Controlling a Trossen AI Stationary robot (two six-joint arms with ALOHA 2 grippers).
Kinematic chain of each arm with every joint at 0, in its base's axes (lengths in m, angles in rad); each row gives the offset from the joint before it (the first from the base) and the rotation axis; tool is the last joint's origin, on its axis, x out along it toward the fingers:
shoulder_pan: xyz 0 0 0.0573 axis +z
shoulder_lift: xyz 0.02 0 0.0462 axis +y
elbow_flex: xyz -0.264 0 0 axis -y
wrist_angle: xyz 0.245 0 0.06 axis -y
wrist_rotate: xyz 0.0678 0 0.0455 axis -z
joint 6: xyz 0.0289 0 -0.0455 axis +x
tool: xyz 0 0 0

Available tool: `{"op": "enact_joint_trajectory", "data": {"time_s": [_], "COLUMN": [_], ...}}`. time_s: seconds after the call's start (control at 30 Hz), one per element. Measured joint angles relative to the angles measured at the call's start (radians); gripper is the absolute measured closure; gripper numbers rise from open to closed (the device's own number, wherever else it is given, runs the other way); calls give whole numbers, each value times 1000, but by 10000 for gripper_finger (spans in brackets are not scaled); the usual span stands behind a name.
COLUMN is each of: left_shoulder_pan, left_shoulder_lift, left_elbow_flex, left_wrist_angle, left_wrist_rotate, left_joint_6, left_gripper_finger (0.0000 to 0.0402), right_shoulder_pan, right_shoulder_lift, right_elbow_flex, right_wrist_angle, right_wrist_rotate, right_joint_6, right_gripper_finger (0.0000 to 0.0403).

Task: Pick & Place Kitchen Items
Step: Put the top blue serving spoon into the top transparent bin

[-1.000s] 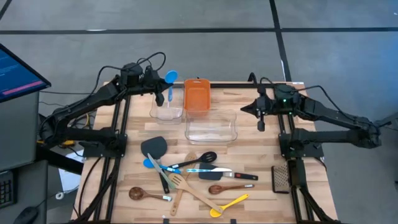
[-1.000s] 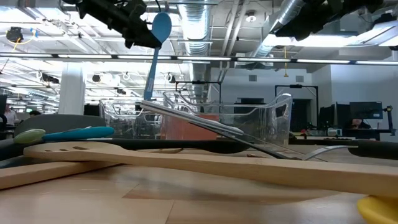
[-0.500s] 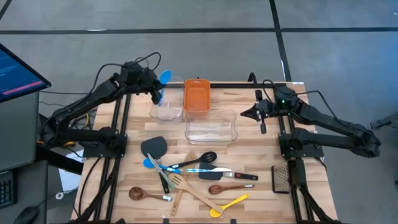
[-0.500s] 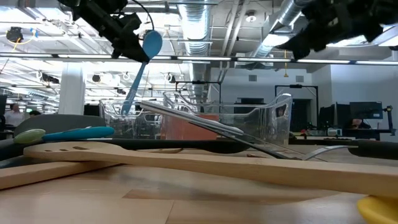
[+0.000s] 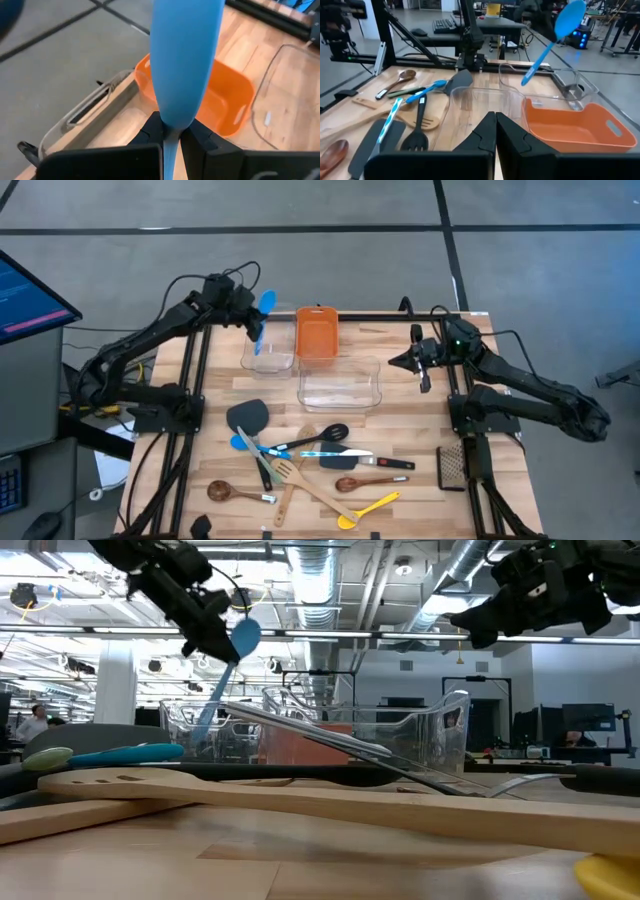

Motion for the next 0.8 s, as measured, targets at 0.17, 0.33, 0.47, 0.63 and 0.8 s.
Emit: {"op": "enact_joint_trajectory", "data": {"time_s": [0.17,0.33,0.47,0.63,0.8], "left_shoulder_pan": [15,16,18,35,41], "left_shoulder_lift": [114,204,241,261,278], "left_elbow_flex": [58,136,177,191,191], "left_wrist_angle": [0,-9,-75,-129,-141], "left_wrist_rotate": [22,68,70,70,69], "left_joint_6": [-1,-1,3,1,-6], "left_gripper_finger": [389,389,389,389,389], "right_shoulder_pan": [-4,-4,-4,-4,-4], "right_shoulder_lift": [1,2,2,2,2], "right_elbow_flex": [0,0,0,0,0], "right_wrist_angle": [3,2,2,2,2], "right_wrist_rotate": [-1,-1,-1,-1,-1], "right_joint_6": [0,0,0,-7,-8], "right_gripper_finger": [403,403,403,403,403]}}
